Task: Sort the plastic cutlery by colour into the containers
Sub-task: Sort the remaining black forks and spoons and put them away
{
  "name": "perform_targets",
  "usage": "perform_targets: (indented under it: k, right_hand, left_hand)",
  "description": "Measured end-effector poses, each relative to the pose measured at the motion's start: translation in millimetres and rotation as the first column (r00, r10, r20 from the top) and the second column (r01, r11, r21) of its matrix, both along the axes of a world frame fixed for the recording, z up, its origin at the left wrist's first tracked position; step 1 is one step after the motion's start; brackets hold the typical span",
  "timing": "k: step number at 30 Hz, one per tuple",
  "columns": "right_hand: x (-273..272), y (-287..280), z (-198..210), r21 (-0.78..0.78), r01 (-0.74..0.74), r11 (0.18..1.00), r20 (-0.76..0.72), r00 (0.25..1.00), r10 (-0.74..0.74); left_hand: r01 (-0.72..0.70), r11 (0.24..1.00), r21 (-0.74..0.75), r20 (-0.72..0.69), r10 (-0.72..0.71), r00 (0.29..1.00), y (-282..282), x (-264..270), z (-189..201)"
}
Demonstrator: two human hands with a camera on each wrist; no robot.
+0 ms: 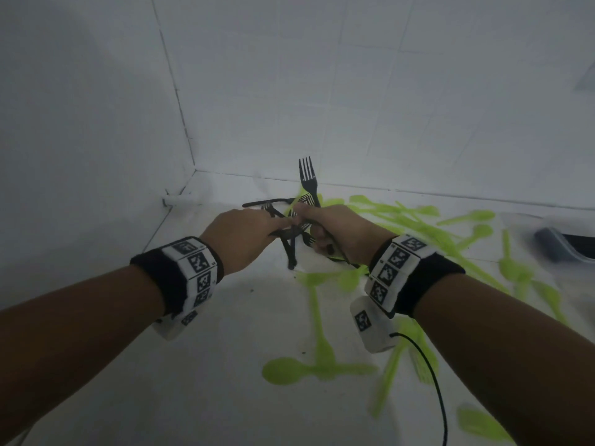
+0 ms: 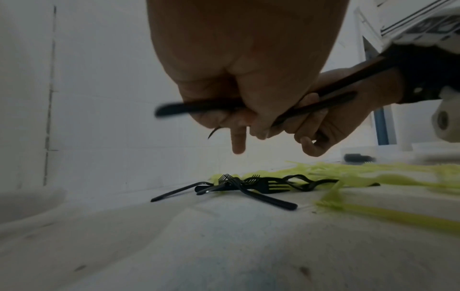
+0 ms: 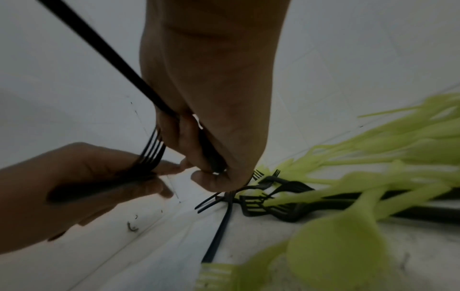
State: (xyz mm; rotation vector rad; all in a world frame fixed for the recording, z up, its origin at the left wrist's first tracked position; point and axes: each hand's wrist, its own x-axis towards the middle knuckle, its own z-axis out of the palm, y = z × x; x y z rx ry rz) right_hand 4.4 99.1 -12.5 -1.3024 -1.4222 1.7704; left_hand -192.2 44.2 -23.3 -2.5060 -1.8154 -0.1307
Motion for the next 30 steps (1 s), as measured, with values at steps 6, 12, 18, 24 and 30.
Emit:
perform_targets:
  k: [6, 12, 18, 24, 30]
  right_hand:
    - [1.3, -5.4, -15.9, -0.125, 0.040, 0.991, -0.091, 0.994, -0.052]
    - [15.4, 4.0, -21.5, 0.044, 0.126, 0.991, -0.056, 0.991, -0.123]
    - [43.8, 14.0, -23.1, 0.047, 0.336, 0.941, -0.012, 0.942, -0.336]
    - [75.0, 16.6, -28.7, 0.008, 0.491, 0.871, -0.052, 0.870, -0.490]
    - [105.2, 12.7, -32.6, 0.148, 0.265, 0.953, 0.190, 0.938, -0.290]
  left_hand:
    - [0.017, 0.990, -0.141, 0.322, 0.030, 0.946, -8.7, 3.3, -1.3]
    - [-0.026, 0.942, -0.335, 0.588, 0.231, 0.776, -18.6, 11.8, -0.2]
    - [-0.016, 0.928, -0.372, 0.769, 0.318, 0.555, -15.0, 16.0, -3.8]
    - [-0.098, 0.946, -0.310, 0.714, 0.300, 0.633, 3.5, 30.7, -14.5]
    - [-0.132, 0.937, -0.322, 0.456, 0.276, 0.846, 25.7, 41.2, -32.3]
